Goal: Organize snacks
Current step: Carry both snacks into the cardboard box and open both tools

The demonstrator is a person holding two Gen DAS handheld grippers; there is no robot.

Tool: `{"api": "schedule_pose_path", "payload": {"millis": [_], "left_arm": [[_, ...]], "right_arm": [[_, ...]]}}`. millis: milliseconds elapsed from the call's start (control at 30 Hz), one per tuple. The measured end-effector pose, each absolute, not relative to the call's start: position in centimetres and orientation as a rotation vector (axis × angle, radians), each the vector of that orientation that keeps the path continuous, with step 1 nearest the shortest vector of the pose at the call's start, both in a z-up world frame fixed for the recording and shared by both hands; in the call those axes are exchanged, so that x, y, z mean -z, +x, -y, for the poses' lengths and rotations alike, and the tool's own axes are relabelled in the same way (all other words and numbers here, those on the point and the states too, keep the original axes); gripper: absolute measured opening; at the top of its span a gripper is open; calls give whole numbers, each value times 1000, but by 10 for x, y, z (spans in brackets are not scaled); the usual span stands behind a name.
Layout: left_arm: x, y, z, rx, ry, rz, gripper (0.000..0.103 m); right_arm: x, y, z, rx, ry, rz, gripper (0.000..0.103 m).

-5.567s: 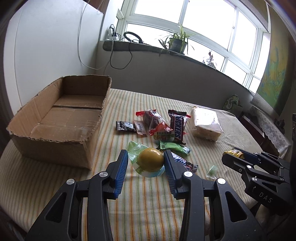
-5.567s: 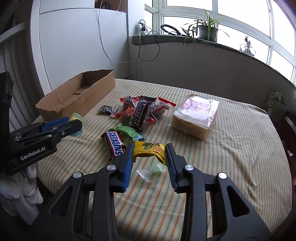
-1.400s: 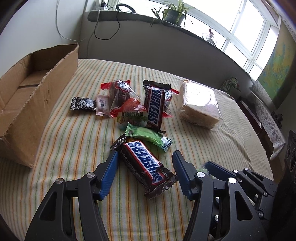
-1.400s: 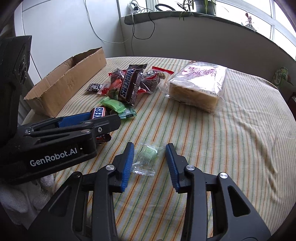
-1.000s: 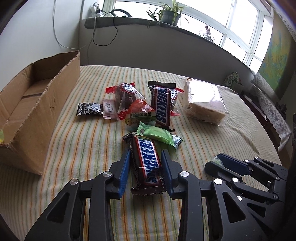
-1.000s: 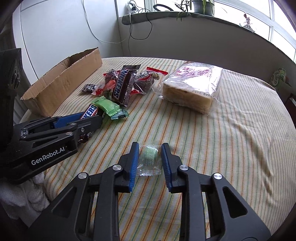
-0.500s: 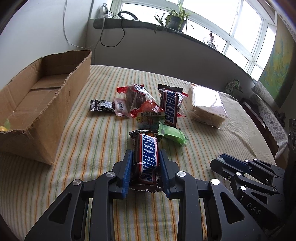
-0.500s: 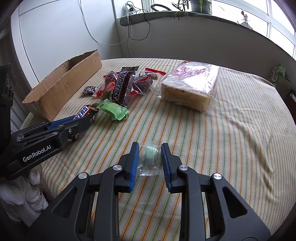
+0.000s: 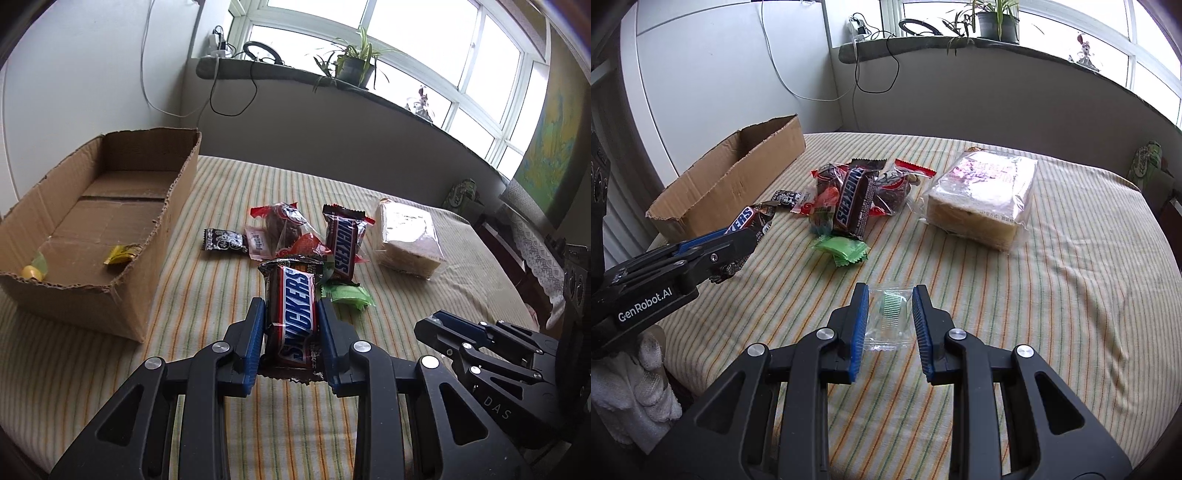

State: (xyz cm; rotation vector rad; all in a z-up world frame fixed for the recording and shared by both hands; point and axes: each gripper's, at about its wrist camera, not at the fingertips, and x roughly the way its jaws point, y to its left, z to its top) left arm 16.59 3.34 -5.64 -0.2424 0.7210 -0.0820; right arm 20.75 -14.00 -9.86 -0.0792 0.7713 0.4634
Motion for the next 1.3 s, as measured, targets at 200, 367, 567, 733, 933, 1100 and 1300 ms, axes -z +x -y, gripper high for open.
{"api": "schedule_pose_path", "payload": {"millis": [200,367,567,733,933,1100,1300], "left_arm": [[42,164,-49,64,-256,-688,27],[31,164,-65,40,-257,-662,27],[21,163,-91,-4,-268,-631,27],[19,162,-116,-48,-281,-617,27],[20,165,-147,-100,-303,-609,27],[24,166,-167,-127,-318,-612,27],[28,168,-179,-145,-326,-616,27]], "right_arm": [[80,217,118,-493,-92,-737,25],[62,228,92,-535,-101,-710,25],[37,237,50,-595,-139,-665,25],[25,248,16,-642,-146,-653,25],[24,259,-29,-691,-167,-645,26],[29,270,-64,-724,-192,-665,26],[42,279,-90,-743,-217,-695,25]]}}
